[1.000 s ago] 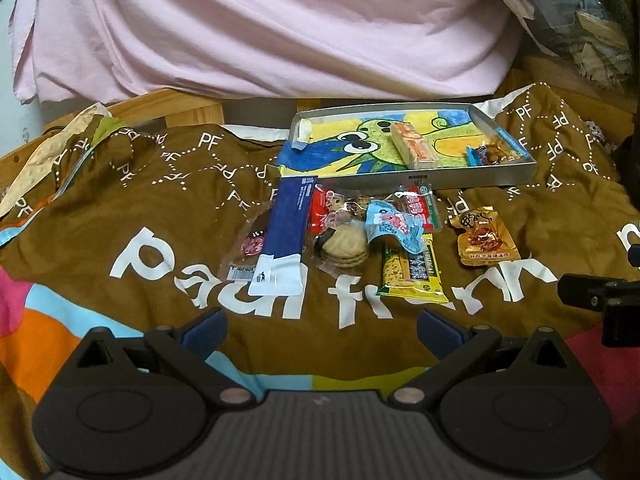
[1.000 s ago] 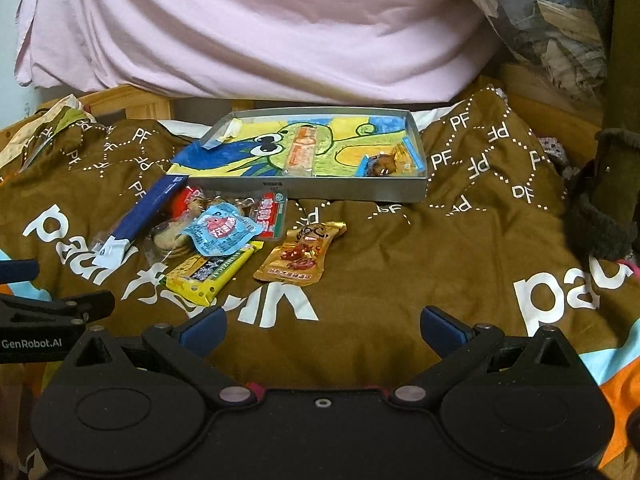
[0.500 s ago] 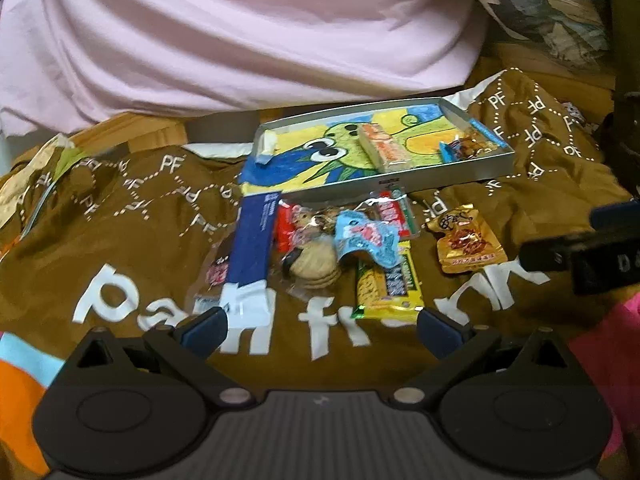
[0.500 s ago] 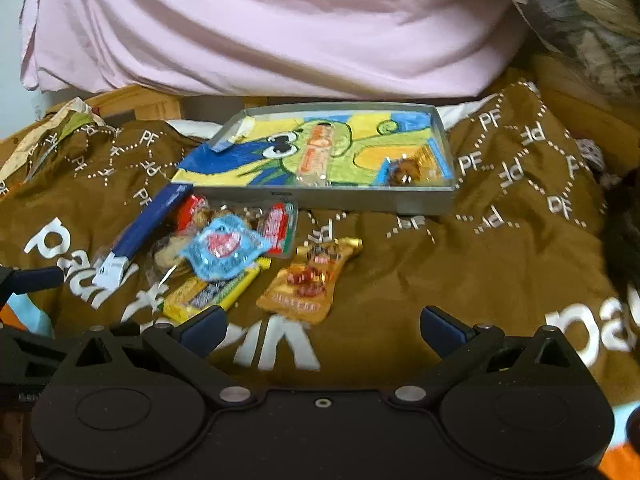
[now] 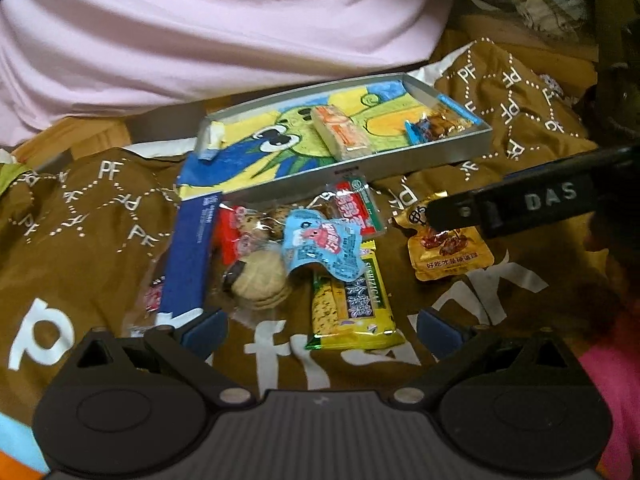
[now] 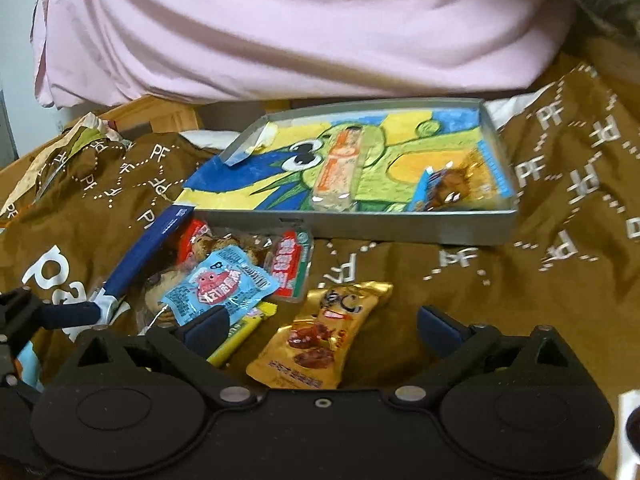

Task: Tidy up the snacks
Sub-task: 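Grasp the gold jerky bag with the right tool while the left tool grasps the biscuit pack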

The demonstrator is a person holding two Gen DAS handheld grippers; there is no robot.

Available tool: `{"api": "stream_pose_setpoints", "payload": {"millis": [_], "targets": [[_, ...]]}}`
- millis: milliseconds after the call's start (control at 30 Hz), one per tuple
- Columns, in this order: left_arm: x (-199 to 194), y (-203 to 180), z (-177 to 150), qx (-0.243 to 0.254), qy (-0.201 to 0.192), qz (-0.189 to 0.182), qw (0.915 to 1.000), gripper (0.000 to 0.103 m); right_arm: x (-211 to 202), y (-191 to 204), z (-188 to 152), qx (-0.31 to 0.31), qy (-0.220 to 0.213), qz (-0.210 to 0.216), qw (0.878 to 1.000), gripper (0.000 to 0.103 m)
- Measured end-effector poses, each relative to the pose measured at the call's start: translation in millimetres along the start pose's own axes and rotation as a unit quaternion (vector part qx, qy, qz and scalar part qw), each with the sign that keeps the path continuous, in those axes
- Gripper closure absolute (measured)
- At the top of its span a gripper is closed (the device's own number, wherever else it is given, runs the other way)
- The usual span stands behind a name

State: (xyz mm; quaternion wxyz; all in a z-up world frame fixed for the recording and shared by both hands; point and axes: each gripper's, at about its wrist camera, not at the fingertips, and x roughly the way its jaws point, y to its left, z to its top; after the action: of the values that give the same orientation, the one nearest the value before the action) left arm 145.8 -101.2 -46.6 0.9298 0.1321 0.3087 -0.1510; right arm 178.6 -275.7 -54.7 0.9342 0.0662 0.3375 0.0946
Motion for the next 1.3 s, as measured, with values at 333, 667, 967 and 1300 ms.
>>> {"api": "stream_pose_setpoints", "payload": {"millis": [333,667,967,1300], "targets": [[25,5,4,-0.011,0.035,-0.022,0.9991,0.012,38,7,1,-0.031,0.059,-0.020,0.998,0.039],[35,-5,15,-0.009,0.069,-0.030,0.9971,0.035,25,-1,10,-0.063,0.091,-0.019,0.994,0.051],[62,-9,31,-0.023,0.091,-0.016,0.9955,0.030,9,-19,11,-0.052,0.088,-0.004,0.995,0.051],[63,-5,29,-0.052,0.099,-0.015,0.9936,0.049,15,-11,5,-0.058,0.083,-0.014,0.995,0.046]]}}
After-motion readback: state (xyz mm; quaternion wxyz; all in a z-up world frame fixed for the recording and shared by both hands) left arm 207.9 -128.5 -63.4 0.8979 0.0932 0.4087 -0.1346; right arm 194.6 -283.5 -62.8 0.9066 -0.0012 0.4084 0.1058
